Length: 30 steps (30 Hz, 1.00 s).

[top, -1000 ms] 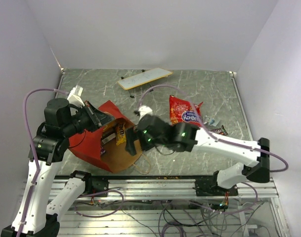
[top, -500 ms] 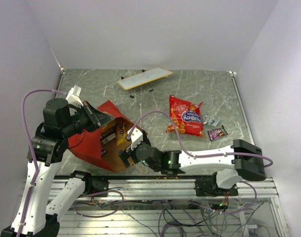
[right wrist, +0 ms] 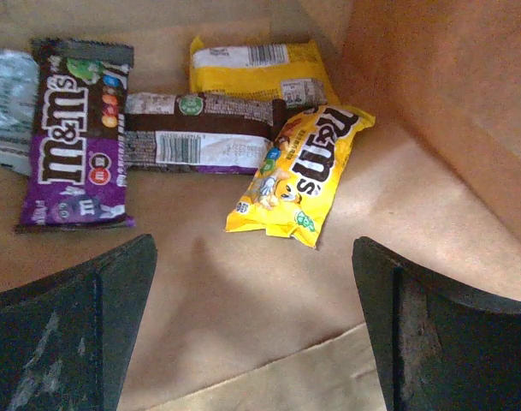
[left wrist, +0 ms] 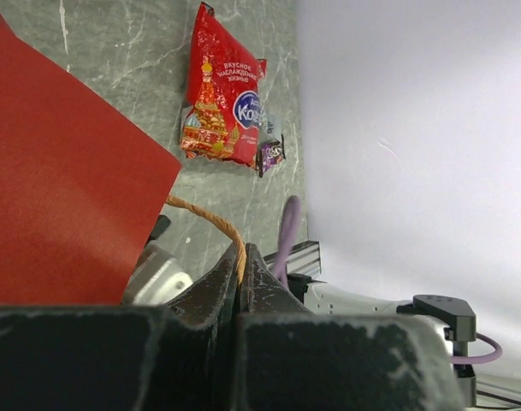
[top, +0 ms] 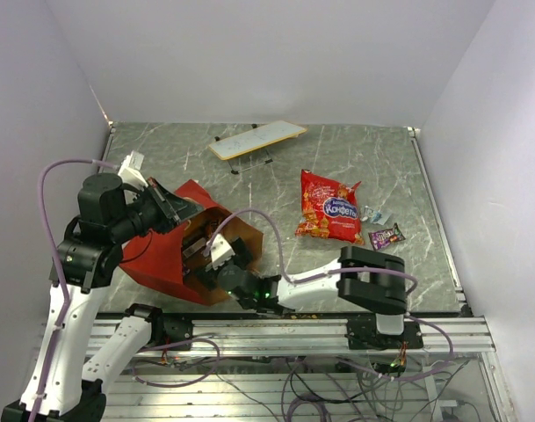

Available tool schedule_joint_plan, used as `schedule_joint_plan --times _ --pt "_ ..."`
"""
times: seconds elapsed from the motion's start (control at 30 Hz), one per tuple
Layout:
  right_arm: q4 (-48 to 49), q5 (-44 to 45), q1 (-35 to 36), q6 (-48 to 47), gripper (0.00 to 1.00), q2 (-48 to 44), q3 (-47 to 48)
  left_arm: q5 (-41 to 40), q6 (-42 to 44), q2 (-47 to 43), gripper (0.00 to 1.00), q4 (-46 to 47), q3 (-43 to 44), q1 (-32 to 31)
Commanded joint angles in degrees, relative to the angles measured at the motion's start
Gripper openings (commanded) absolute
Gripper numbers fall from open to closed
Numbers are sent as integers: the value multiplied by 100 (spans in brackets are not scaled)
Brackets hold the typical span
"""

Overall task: Take the snacks out of the paper bag
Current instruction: Take out the snack from the paper bag.

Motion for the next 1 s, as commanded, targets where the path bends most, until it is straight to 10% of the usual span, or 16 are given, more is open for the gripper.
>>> schedule_joint_plan --times 0.0,0.47,0.97 --pt "1035 308 -80 -687 97 529 375 -111 174 -233 7 -129 339 -30" --pt "1292 -616 -620 -1203 80 1200 481 -288 635 -317 7 -933 761 -25" --pt "259 -456 -567 -187 86 429 -442 -192 613 -186 7 -583 268 -29"
